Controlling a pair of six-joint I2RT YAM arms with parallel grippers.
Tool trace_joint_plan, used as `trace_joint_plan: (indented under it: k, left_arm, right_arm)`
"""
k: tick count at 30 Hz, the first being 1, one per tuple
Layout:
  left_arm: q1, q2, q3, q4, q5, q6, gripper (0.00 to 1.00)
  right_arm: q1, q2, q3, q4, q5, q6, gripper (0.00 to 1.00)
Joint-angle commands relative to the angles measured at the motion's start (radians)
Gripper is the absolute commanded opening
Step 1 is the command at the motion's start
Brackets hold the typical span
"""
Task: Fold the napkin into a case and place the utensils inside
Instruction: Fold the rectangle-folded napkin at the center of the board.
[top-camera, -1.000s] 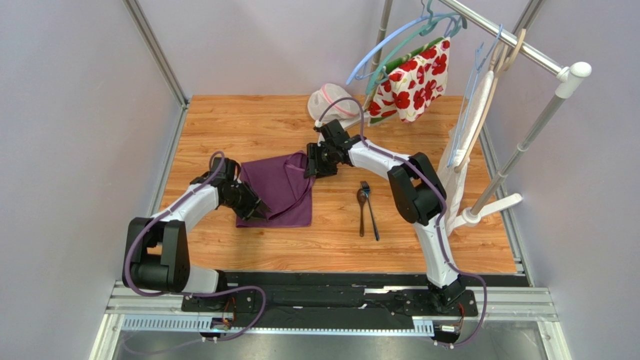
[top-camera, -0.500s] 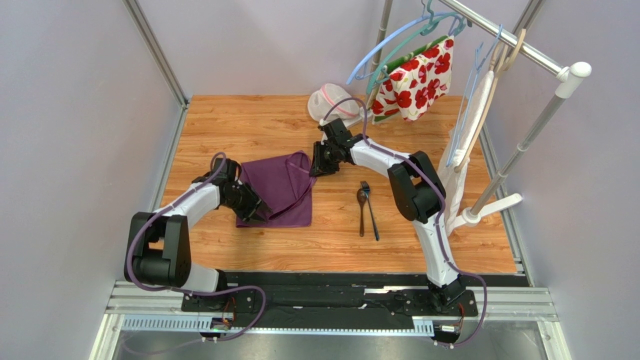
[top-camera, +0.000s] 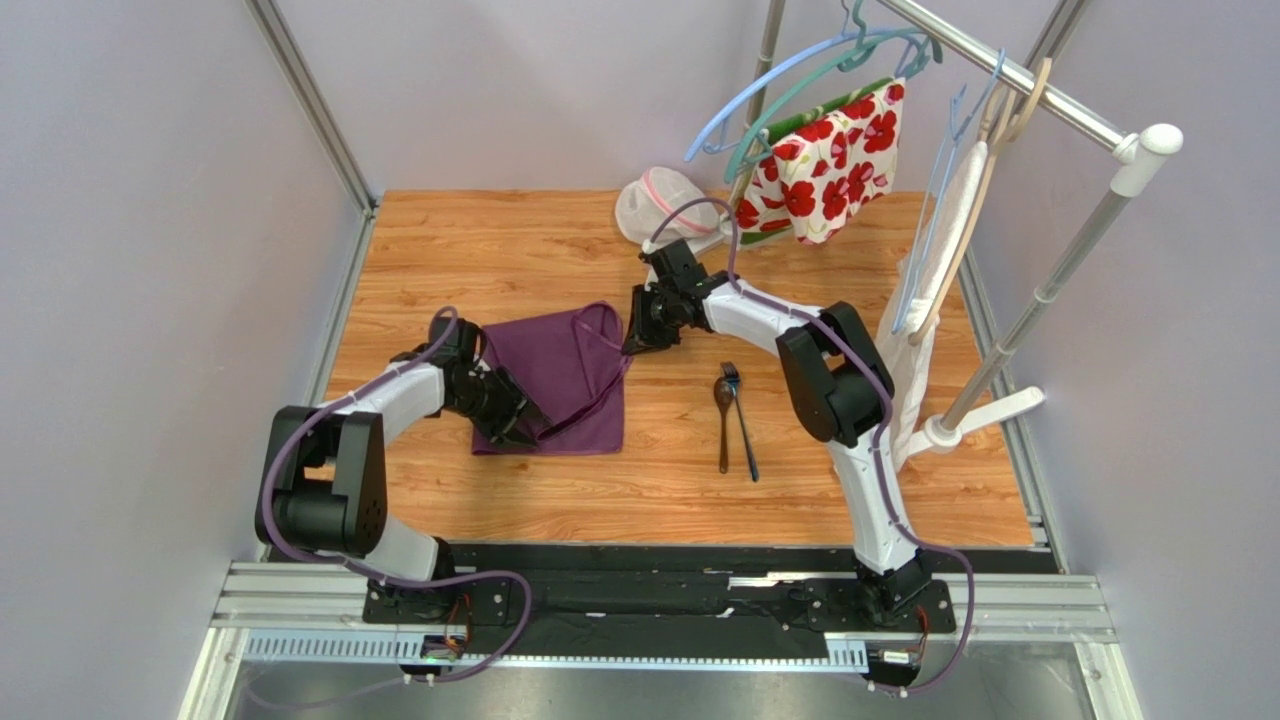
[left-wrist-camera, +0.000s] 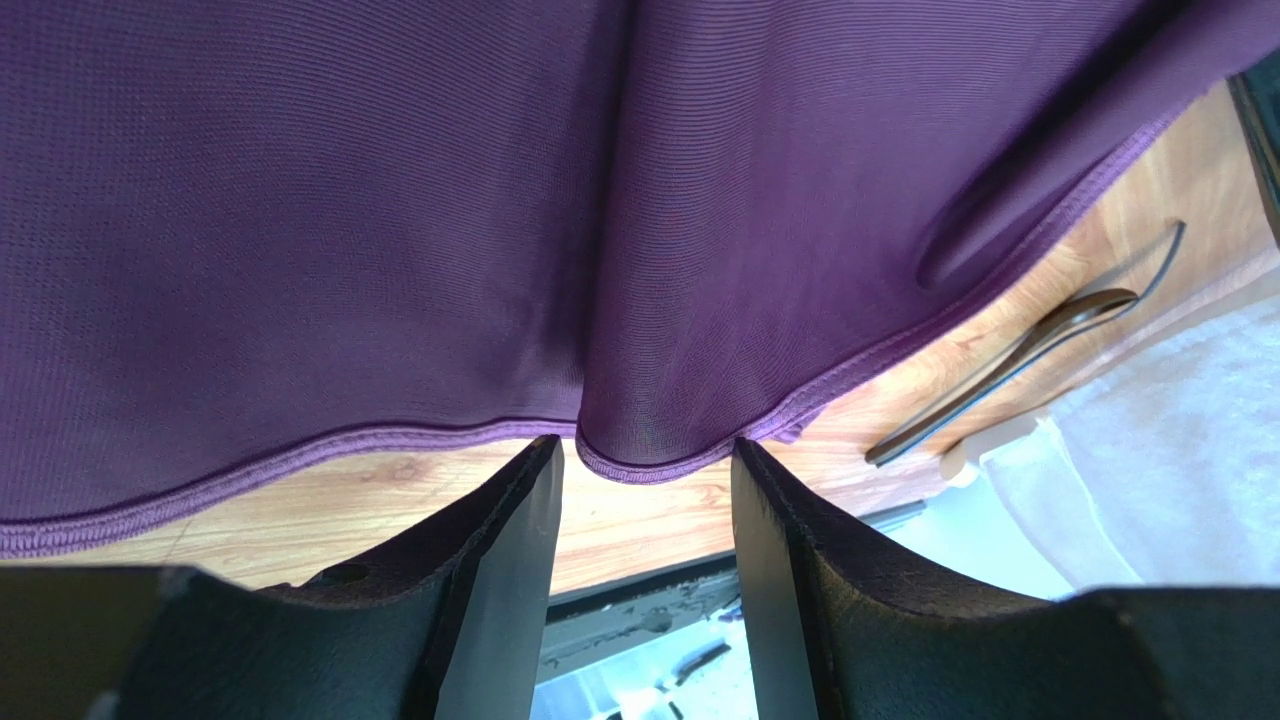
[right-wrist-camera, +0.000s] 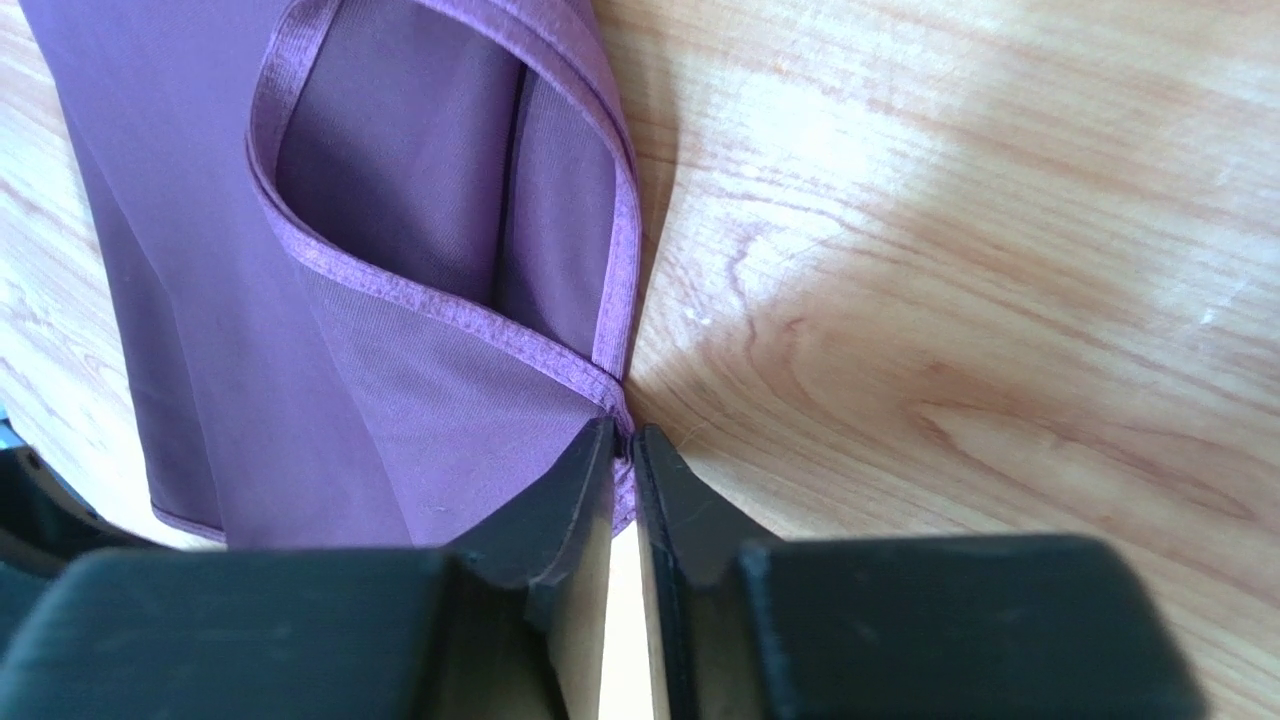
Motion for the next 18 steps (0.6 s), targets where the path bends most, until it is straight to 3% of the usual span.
trace_joint_plan:
  k: [1, 5, 7, 15, 18]
  left_arm:
    - [-0.004, 0.001, 0.01, 0.014, 0.02, -0.021, 0.54]
    - [-0.006, -0.011, 0.005, 0.026, 0.009, -0.024, 0.54]
    - [-0.006, -0.007, 0.005, 0.027, 0.009, -0.026, 0.54]
    - [-0.007, -0.025, -0.003, 0.03, 0.009, -0.034, 0.54]
    - [-0.007, -0.039, -0.004, 0.026, 0.002, -0.032, 0.54]
  right_arm:
    - [0.007, -0.024, -0.047, -0.044, 0.031, -0.013, 0.23]
    - [0.007, -0.045, -0.045, -0.087, 0.095, -0.027, 0.42]
    - [0.008, -0.044, -0.041, -0.119, 0.117, -0.013, 0.45]
    - [0.034, 0.05, -0.001, -0.151, 0.175, 0.027, 0.41]
    - [0.04, 0.079, 0.021, -0.184, 0.207, 0.038, 0.34]
